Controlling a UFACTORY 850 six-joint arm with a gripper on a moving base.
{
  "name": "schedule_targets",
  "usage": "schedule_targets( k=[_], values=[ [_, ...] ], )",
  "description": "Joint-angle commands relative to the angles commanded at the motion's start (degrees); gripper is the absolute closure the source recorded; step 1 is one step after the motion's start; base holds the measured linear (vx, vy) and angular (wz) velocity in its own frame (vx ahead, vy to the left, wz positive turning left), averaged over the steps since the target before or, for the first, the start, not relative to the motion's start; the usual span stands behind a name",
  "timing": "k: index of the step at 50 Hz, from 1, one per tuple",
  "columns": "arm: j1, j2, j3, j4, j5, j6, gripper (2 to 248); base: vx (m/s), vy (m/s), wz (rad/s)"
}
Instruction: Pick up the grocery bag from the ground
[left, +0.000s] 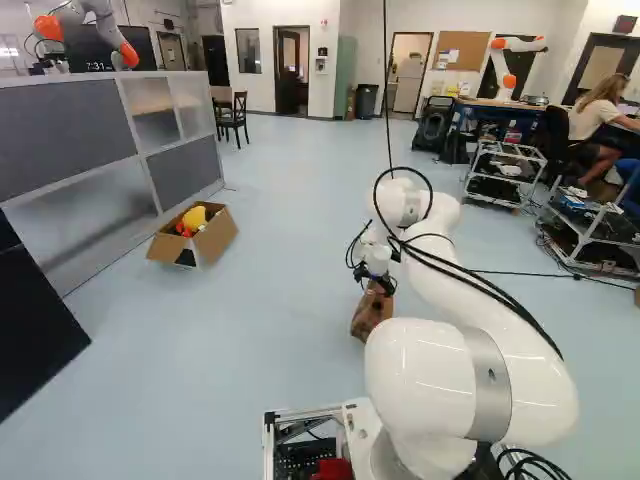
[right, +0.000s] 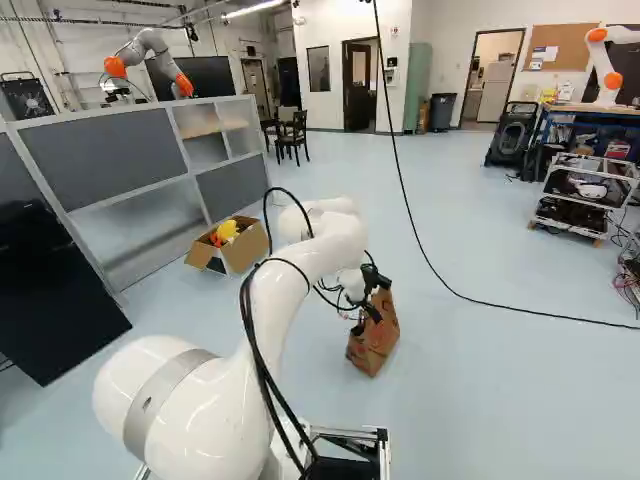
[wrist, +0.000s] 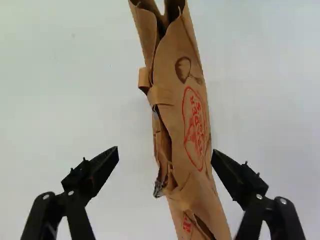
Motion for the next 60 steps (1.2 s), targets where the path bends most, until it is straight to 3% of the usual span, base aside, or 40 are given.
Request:
schedule_targets(
  k=[24, 25, 29, 30, 35, 36, 40, 41, 45, 46, 50, 51, 56, 57, 60],
  values=[
    [0.0, -3.0, -2.9, 0.0, 0.0, 0.0, 3, 0.000, 0.000, 0.000],
    [0.0, -3.0, -2.9, 0.0, 0.0, 0.0, 15, 0.000, 0.000, 0.000],
    [0.0, -3.0, -2.9, 0.0, 0.0, 0.0, 15, 0.000, 0.000, 0.000],
    [0.0, -3.0, -2.9, 0.0, 0.0, 0.0, 53, 0.000, 0.000, 0.000],
    [0.0, -3.0, -2.9, 0.0, 0.0, 0.0, 53, 0.000, 0.000, 0.000],
    [0.0, -3.0, -2.9, 0.0, 0.0, 0.0, 92, 0.000, 0.000, 0.000],
    [0.0, -3.0, -2.9, 0.0, 0.0, 0.0, 92, 0.000, 0.000, 0.000],
    [0.0, -3.0, -2.9, 0.0, 0.0, 0.0, 131, 0.000, 0.000, 0.000],
    [0.0, -3.0, -2.9, 0.0, 0.0, 0.0, 131, 0.000, 0.000, 0.000],
    [0.0, -3.0, -2.9, 0.0, 0.0, 0.0, 169, 0.000, 0.000, 0.000],
    [0.0, -3.0, -2.9, 0.0, 0.0, 0.0, 169, 0.000, 0.000, 0.000],
    [0.0, -3.0, -2.9, 0.0, 0.0, 0.0, 202, 0.000, 0.000, 0.000],
    [0.0, -3.0, -2.9, 0.0, 0.0, 0.0, 202, 0.000, 0.000, 0.000],
    [0.0, -3.0, -2.9, 0.0, 0.0, 0.0, 226, 0.000, 0.000, 0.000],
    [0.0, -3.0, -2.9, 0.0, 0.0, 0.0, 226, 0.000, 0.000, 0.000]
  ],
)
